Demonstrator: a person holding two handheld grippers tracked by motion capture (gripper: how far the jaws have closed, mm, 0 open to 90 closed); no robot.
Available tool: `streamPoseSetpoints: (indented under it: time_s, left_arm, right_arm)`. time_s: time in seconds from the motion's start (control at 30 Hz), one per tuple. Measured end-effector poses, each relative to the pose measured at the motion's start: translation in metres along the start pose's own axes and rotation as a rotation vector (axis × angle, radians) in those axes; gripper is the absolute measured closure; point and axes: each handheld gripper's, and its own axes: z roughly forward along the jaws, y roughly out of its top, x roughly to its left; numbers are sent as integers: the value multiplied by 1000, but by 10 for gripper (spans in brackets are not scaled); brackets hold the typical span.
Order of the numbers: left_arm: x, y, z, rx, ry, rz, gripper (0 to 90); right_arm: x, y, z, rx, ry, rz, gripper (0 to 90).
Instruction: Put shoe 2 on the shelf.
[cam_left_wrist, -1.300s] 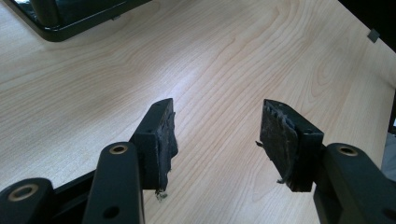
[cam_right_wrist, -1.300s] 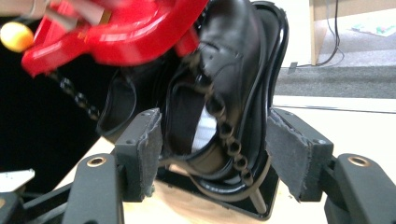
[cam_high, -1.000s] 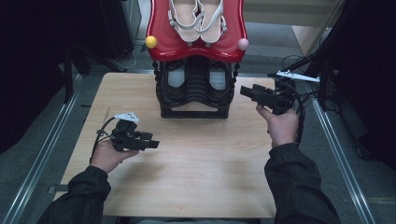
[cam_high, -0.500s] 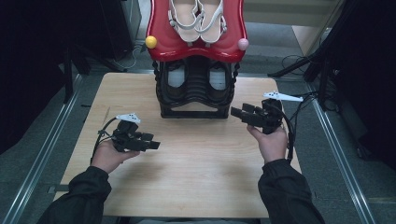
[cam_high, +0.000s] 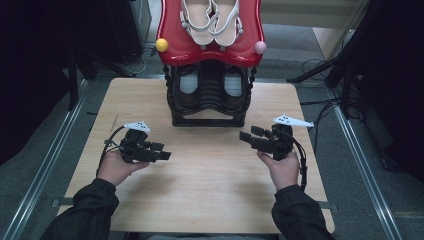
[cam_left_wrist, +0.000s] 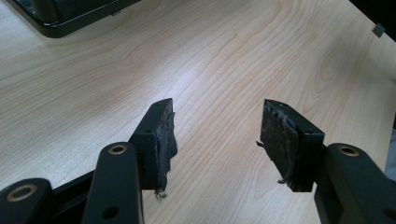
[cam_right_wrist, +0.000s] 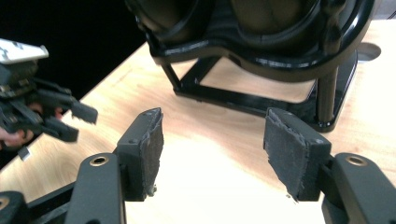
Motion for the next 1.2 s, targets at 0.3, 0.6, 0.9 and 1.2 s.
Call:
streamPoseSetpoints:
  time_s: [0.3, 0.6, 0.9, 1.2]
  left_arm:
    - [-1, 1, -1, -2, 4, -4, 438]
    - [1, 0, -2, -8, 3, -15, 412]
    - [1, -1, -2, -7, 3, -19, 399]
    - [1, -1, -2, -7, 3, -20, 394]
  right_arm:
    - [3, -19, 9, 54, -41, -37, 402]
    - [5, -25, 16, 75, -33, -35, 402]
    - [3, -25, 15, 74, -29, -18, 398]
    - [3, -25, 17, 79, -23, -22, 395]
